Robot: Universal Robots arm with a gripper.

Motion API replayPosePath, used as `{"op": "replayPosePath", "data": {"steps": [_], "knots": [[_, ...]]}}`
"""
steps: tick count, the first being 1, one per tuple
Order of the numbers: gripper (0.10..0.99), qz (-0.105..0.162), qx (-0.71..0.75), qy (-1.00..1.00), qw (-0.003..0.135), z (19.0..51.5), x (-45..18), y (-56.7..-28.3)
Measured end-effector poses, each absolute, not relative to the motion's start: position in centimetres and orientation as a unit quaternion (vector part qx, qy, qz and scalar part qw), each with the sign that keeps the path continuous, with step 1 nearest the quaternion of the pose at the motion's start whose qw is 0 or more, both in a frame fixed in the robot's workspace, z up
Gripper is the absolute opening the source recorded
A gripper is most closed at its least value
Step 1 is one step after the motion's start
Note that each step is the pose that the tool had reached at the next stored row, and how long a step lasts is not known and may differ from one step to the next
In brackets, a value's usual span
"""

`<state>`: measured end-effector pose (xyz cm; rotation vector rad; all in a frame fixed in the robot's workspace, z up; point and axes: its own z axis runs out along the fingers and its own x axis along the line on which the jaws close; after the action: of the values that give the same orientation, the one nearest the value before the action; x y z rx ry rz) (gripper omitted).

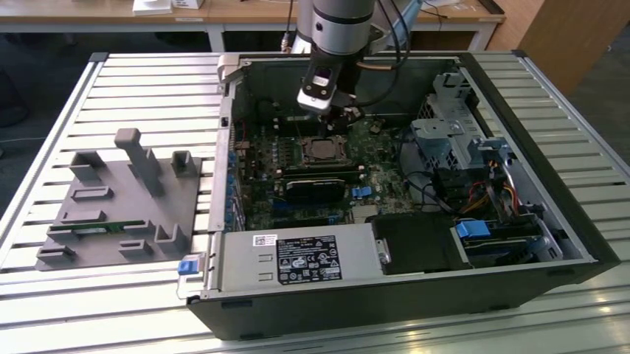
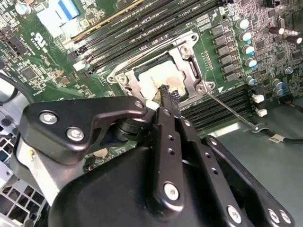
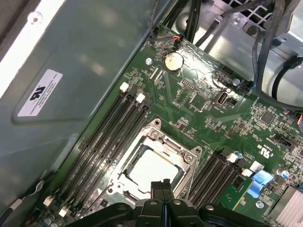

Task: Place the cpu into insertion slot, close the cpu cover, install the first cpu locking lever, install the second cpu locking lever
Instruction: 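Install the first cpu locking lever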

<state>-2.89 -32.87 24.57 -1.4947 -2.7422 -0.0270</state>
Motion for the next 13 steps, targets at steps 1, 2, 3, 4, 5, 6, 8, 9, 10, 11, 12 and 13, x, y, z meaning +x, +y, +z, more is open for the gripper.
{"op": "replayPosePath", "data": {"steps": [1,2,3,4,5,6,8,9,10,11,12,13], "knots": [[0.118,-0.009,-0.477,-0.879,0.009,24.58,-2.89,-32.87],[0.118,-0.009,-0.475,-0.880,0.009,24.57,-2.89,-32.87],[0.118,-0.009,-0.474,-0.880,0.009,24.58,-2.89,-32.87],[0.118,-0.009,-0.472,-0.881,0.009,24.58,-2.89,-32.87],[0.118,-0.009,-0.471,-0.882,0.009,24.57,-2.89,-32.87],[0.118,-0.009,-0.469,-0.883,0.009,24.58,-2.89,-32.87],[0.118,-0.008,-0.464,-0.886,0.009,24.57,-2.89,-32.87],[0.118,-0.008,-0.461,-0.887,0.009,24.57,-2.89,-32.87],[0.118,-0.008,-0.458,-0.889,0.009,24.58,-2.89,-32.87],[0.118,-0.008,-0.455,-0.891,0.009,24.57,-2.89,-32.87],[0.118,-0.008,-0.451,-0.892,0.009,24.58,-2.89,-32.87],[0.118,-0.008,-0.447,-0.894,0.009,24.58,-2.89,-32.87]]}}
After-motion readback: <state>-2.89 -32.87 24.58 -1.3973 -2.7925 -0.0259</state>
